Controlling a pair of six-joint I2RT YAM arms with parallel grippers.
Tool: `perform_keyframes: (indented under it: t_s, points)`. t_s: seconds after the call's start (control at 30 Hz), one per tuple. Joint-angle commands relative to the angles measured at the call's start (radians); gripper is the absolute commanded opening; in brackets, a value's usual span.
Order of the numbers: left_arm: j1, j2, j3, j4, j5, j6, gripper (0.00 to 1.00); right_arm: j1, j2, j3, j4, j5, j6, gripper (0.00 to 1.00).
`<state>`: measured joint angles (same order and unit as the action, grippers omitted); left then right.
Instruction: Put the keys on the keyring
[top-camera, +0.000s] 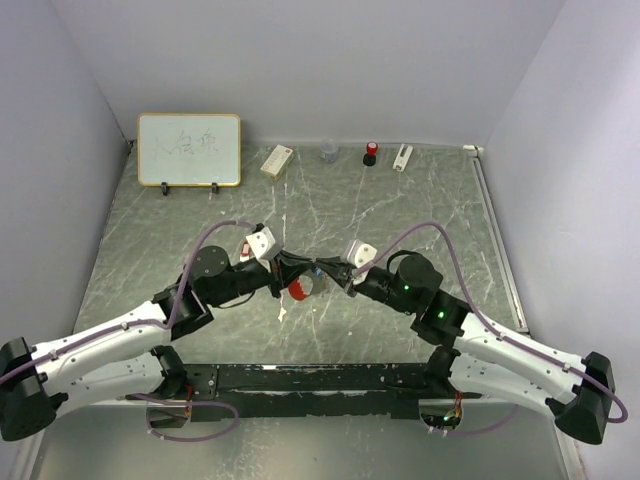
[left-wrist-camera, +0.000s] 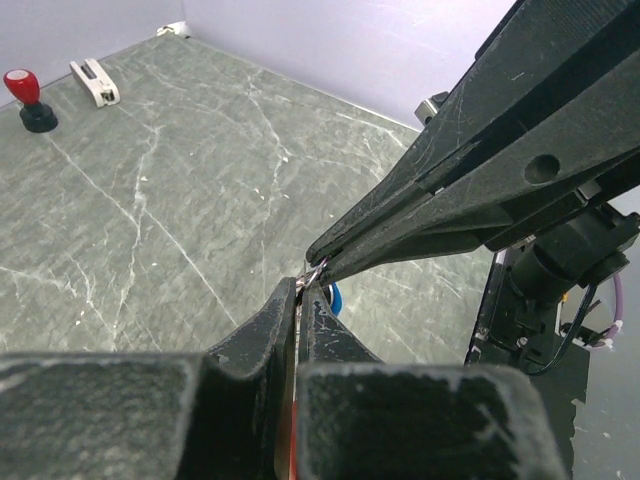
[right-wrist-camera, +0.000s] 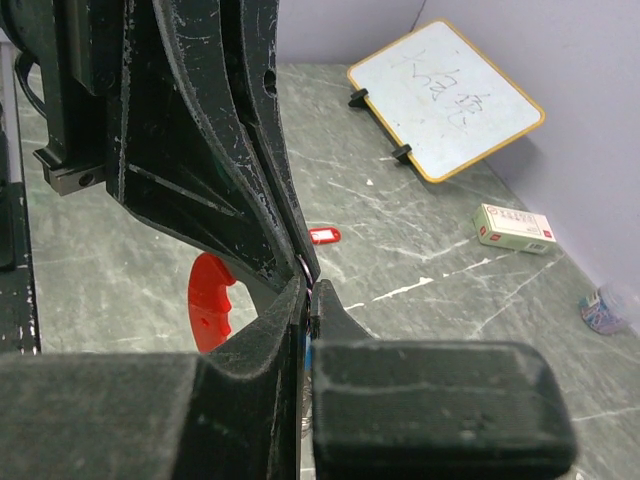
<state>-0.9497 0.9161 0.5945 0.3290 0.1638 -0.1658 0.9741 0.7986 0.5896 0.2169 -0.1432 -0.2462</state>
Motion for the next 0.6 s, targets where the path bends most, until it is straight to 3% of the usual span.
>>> perform_keyframes:
  t_s: [0.0, 0.33, 0.57]
  points:
    - [-0.001, 0.03, 0.082, -0.047, 0.013, 0.018, 0.07, 0.003, 0.005, 0.052, -0.015, -0.016, -0.006, 0.0]
    - [0.0, 0.081, 0.15, -0.134, 0.031, 0.058, 0.3, 0.003, 0.068, 0.167, -0.185, -0.014, -0.013, 0.0]
    - [0.001, 0.096, 0.191, -0.203, 0.047, 0.095, 0.21, 0.002, 0.087, 0.193, -0.238, -0.006, -0.002, 0.0]
